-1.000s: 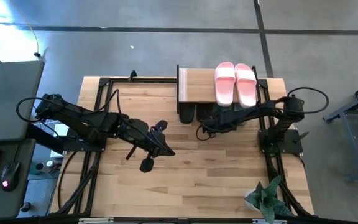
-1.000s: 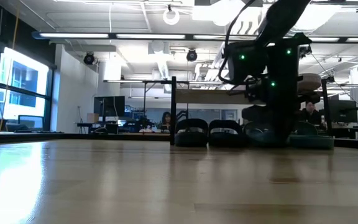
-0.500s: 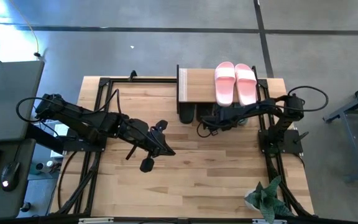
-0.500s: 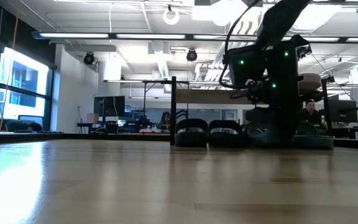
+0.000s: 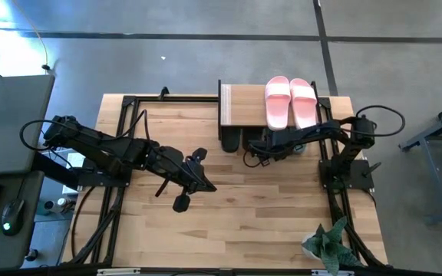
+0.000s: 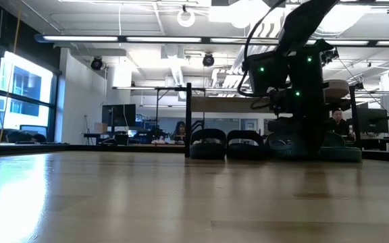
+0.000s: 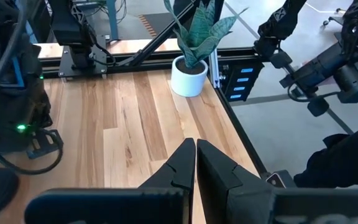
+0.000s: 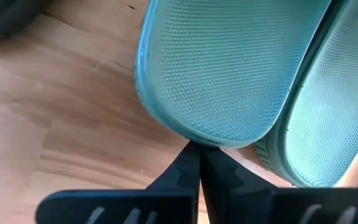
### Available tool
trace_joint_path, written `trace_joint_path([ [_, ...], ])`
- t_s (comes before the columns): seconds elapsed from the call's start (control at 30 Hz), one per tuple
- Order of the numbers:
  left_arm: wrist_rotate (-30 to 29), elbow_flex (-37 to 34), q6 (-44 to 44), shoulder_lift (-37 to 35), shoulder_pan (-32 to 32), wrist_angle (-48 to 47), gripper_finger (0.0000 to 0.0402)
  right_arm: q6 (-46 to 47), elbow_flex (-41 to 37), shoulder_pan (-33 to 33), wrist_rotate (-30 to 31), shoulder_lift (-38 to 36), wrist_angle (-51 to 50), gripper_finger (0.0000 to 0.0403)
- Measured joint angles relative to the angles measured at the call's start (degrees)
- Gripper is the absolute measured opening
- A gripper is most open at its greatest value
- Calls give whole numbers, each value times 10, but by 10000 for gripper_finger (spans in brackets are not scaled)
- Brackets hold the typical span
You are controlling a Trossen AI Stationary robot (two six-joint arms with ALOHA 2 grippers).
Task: Pick and place slides into the shelf
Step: Put the green slide under the shelf, then adjust the right green slide
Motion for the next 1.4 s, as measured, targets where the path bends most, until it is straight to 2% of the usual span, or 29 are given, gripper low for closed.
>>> trace_joint_path([
  [0.4, 0, 0, 9, 0, 0, 0, 5, 62, 0, 56, 36, 0, -4, 0],
  [0.73, 0, 0, 10, 0, 0, -1, 5, 101, 0, 96, 34, -17, -19, 0],
  [0.9, 0, 0, 12, 0, 0, -1, 5, 141, 0, 139, 40, -75, -83, 0],
  [1.23, 0, 0, 26, 0, 0, 1, 5, 253, 0, 270, 92, -258, -154, 0],
  [1.33, 0, 0, 26, 0, 0, 0, 5, 303, -7, 308, 97, -296, -190, 0],
  [1.4, 0, 0, 26, 0, 0, 0, 5, 353, -36, 339, 107, -321, -180, 0],
])
